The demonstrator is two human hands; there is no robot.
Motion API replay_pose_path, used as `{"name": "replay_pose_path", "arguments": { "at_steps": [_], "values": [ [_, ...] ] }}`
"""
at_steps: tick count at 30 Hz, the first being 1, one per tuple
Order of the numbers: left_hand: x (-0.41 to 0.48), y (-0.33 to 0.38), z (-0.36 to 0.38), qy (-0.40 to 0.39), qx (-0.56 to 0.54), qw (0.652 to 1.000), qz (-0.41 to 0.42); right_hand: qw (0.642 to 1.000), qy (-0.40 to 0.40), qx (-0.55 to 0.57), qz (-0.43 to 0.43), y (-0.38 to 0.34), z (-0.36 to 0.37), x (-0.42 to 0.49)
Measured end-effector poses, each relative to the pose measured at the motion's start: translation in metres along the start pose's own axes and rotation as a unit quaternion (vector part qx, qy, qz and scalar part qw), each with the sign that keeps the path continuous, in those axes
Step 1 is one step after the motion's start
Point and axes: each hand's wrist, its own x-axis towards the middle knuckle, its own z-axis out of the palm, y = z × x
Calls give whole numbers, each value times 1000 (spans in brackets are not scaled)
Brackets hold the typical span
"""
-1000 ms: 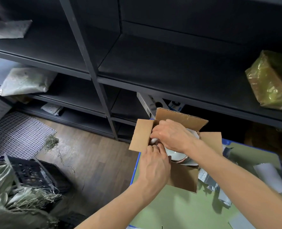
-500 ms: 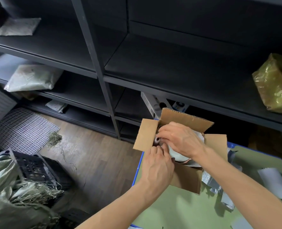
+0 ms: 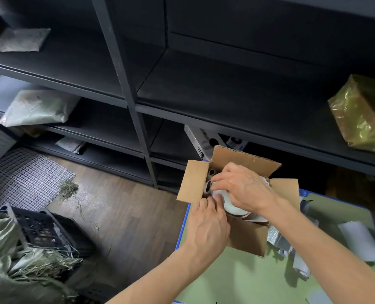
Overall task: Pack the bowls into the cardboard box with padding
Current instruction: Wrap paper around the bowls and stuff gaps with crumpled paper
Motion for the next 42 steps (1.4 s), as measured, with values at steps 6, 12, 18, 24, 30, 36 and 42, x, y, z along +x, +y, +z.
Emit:
{"name": "replay_pose_path", "arguments": {
  "at_steps": [6, 12, 18, 24, 30, 36, 42],
  "values": [
    [-6, -3, -2, -17, -25, 999, 27, 995, -96, -25, 12, -18, 8, 2],
    [-7, -6, -2, -18, -53, 998, 40, 994, -98, -36, 37, -24, 7, 4],
    [-14, -21, -8, -9, -111, 990, 84, 995, -49, -30, 83, -25, 1, -27],
    [-17, -36, -23, -42, -165, 974, 150, 989, 0, 18, 148, -41, 4, -53],
    [-24, -49, -38, 26, -253, 955, 153, 959, 119, 68, 249, -66, 9, -93],
    [-25, -33, -35, -22, -273, 944, 185, 935, 163, 117, 292, -86, 16, -143],
    [-29, 5, -31, -64, -293, 929, 216, 923, 170, 129, 320, -84, 23, -179]
  ]
}}
